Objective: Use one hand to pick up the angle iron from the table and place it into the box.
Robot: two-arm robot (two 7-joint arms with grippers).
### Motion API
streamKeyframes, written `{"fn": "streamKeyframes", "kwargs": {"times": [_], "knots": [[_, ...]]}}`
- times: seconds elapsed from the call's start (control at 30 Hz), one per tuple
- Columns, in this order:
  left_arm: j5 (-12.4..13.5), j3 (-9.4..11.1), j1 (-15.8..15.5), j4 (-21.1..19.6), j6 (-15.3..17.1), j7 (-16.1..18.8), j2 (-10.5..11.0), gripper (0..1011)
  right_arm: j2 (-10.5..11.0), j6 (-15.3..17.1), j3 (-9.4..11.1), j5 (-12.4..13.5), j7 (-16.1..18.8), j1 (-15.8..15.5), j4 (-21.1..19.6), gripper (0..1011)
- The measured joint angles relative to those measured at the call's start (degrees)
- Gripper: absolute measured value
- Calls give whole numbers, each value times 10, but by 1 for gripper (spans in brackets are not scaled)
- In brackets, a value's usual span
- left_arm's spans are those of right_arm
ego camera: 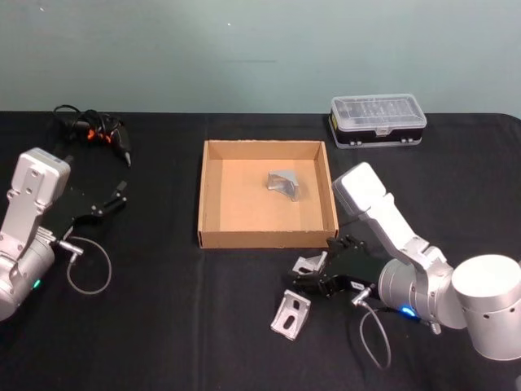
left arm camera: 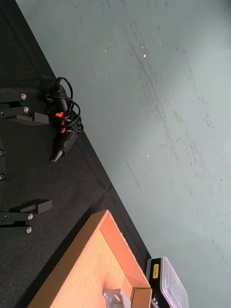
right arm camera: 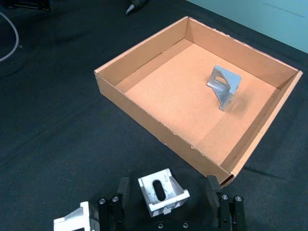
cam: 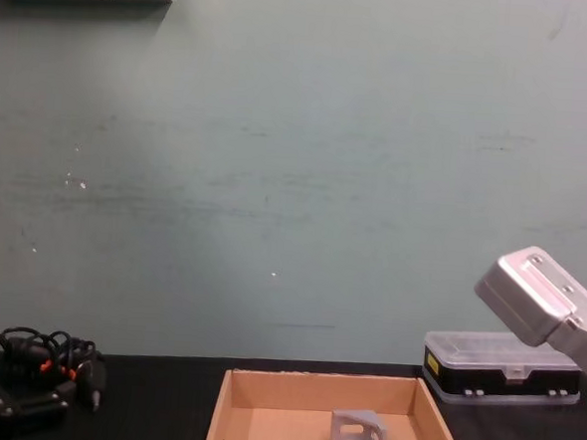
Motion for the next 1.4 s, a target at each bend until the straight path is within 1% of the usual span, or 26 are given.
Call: {"fn": "streamKeyframes", "kwargs": {"times": [0.23,0.47,0.57,0.6,0.63,0.7,0.73,0.77,0.8,0.83,0.9,1.0,1.07,1.1,1.13,1.17,1.2,1.4], "knots": [[0,0,0,0,0,0,0,1011,-1,-1,1,5,0,-2,2,1004],[0,0,0,0,0,0,0,1011,-1,-1,1,5,0,-2,2,1004],[0,0,0,0,0,0,0,1011,-1,-1,1,5,0,-2,1,972],[0,0,0,0,0,0,0,1011,-1,-1,1,5,0,-2,1,934],[0,0,0,0,0,0,0,1011,-1,-1,1,5,0,-2,1,934],[0,0,0,0,0,0,0,1011,-1,-1,1,5,0,-2,1,876],[0,0,0,0,0,0,0,1011,-1,-1,1,5,0,-2,1,863],[0,0,0,0,0,0,0,1012,-1,-1,1,5,0,-2,1,822],[0,0,0,0,0,0,0,1011,-1,-1,1,5,0,-2,1,812],[0,0,0,0,0,0,0,1011,-1,-1,1,5,0,-2,1,749],[0,0,0,0,0,0,0,1011,-1,-1,1,5,0,-2,1,711],[0,0,0,0,0,0,0,1011,-1,-1,1,5,0,-2,1,611],[0,0,0,0,0,0,0,1011,-1,-1,1,5,0,-2,1,572],[0,0,0,0,0,0,0,1011,-1,-1,1,5,0,-2,1,510],[0,0,0,0,0,0,0,1011,-1,-1,1,5,0,-2,1,481],[0,0,0,0,0,0,0,1011,-1,-1,1,5,0,-2,0,481],[0,0,0,0,0,0,0,1011,-1,-1,1,5,1,-2,0,442],[0,0,0,0,0,0,0,1011,-1,-1,1,5,1,-2,0,442]]}}
